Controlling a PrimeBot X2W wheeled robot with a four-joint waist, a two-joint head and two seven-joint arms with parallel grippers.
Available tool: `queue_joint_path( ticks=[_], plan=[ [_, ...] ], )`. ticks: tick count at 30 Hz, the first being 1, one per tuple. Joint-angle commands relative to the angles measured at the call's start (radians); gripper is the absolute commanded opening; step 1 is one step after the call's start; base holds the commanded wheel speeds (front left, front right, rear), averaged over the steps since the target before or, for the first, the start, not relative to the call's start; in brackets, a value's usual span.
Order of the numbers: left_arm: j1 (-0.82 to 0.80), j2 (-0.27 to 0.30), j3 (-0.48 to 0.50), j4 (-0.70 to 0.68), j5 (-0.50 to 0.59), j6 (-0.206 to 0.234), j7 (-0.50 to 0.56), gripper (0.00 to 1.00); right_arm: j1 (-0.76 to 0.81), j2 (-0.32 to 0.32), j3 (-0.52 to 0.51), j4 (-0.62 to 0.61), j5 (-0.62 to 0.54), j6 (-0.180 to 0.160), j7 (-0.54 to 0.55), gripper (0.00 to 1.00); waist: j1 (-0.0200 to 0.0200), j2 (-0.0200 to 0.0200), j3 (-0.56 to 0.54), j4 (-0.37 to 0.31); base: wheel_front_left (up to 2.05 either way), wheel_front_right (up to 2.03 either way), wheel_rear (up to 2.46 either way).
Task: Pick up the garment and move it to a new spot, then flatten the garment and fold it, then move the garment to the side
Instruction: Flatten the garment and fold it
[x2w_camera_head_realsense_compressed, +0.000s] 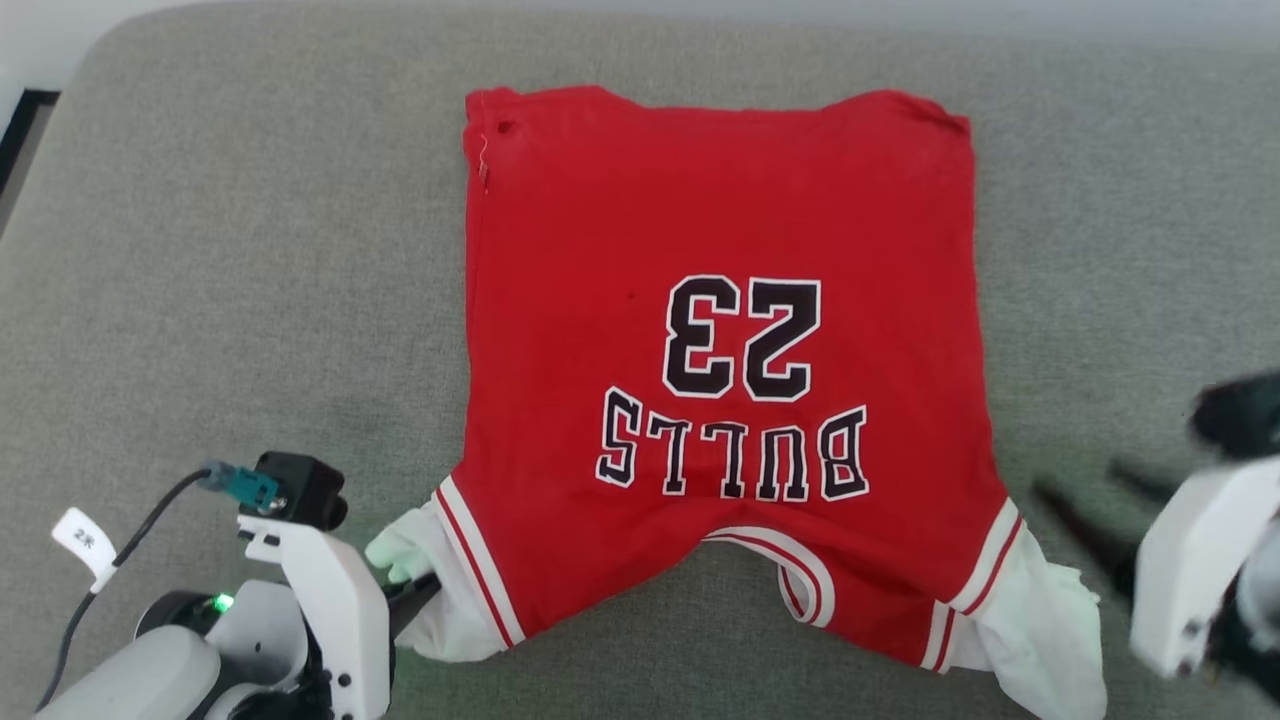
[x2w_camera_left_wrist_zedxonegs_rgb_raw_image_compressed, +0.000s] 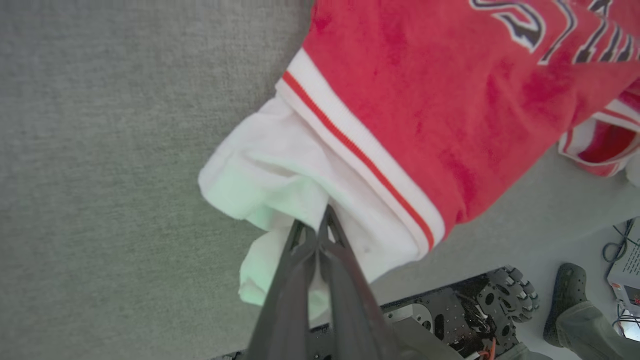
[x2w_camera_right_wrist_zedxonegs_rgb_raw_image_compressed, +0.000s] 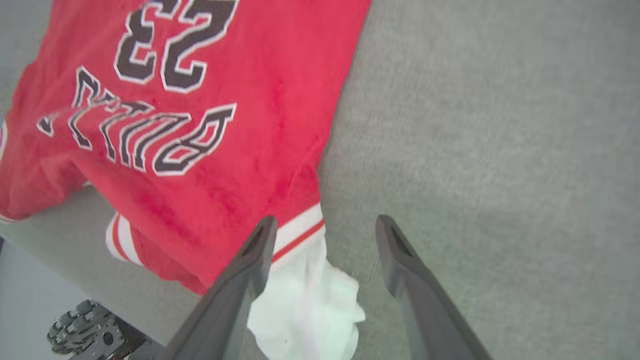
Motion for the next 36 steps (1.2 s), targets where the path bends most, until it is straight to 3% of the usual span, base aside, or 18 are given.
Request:
queue_joint_path(
  ticks=[1,4,8,14,20,21,26,33,34,35,36],
  plan=[
    [-0.017,-0.005,0.004,-0.001,0.008,-0.006,-0.006,0.0,-0.034,0.007,-0.01,-0.014,-0.018,0.0,-0.018,1.0,-0.0001,0.0,0.015,0.007,0.0,0.0,0.0],
    [-0.034,-0.018,0.007,0.002,0.015,-0.017,-0.013,0.0,-0.128,0.04,-0.034,-0.016,-0.047,0.0,-0.073,1.0,-0.0001,0.0,0.042,0.019,0.0,0.0,0.0],
    [-0.066,-0.041,-0.001,0.009,0.03,-0.037,-0.016,0.0,-0.288,0.066,-0.038,0.082,-0.118,0.0,-0.162,1.0,-0.0001,0.0,0.078,0.043,0.0,0.0,0.0],
    [-0.116,-0.08,-0.014,0.03,0.045,-0.071,-0.016,0.0,-0.538,0.064,-0.055,0.36,-0.206,0.0,-0.257,1.0,-0.0001,0.0,0.131,0.097,0.0,0.0,0.0],
    [-0.162,-0.127,-0.033,0.06,0.061,-0.108,-0.015,0.0,-0.74,0.024,-0.085,0.659,-0.281,0.0,-0.275,1.0,-0.0001,0.0,0.18,0.167,0.0,0.0,0.0],
    [-0.162,-0.127,-0.033,0.06,0.061,-0.108,-0.015,0.0,-0.74,0.024,-0.085,0.659,-0.281,0.0,-0.275,1.0,-0.0001,0.0,0.18,0.167,0.0,0.0,0.0],
    [-0.184,-0.155,-0.043,0.093,0.064,-0.131,-0.019,0.0,-0.842,0.015,-0.107,0.871,-0.331,0.0,-0.193,1.0,-0.0001,0.0,0.207,0.208,0.0,0.0,0.0],
    [-0.195,-0.185,-0.053,0.136,0.056,-0.151,-0.02,0.0,-0.838,0.03,-0.114,1.115,-0.385,0.0,0.036,1.0,-0.0001,0.0,0.211,0.232,0.0,0.0,0.0],
    [-0.195,-0.189,-0.055,0.141,0.055,-0.152,-0.02,0.0,-0.829,0.03,-0.099,1.135,-0.387,0.0,0.066,0.73,-0.0001,0.0,0.209,0.233,0.0,0.0,0.0],
    [-0.194,-0.19,-0.056,0.146,0.054,-0.155,-0.02,0.0,-0.823,0.025,-0.09,1.144,-0.382,0.0,0.081,0.15,-0.0001,0.0,0.206,0.232,0.0,0.0,0.0],
    [-0.194,-0.193,-0.057,0.15,0.052,-0.157,-0.019,0.0,-0.822,0.016,-0.085,1.14,-0.38,0.0,0.077,0.0,-0.0001,0.0,0.203,0.231,0.0,0.0,0.0]
  ],
)
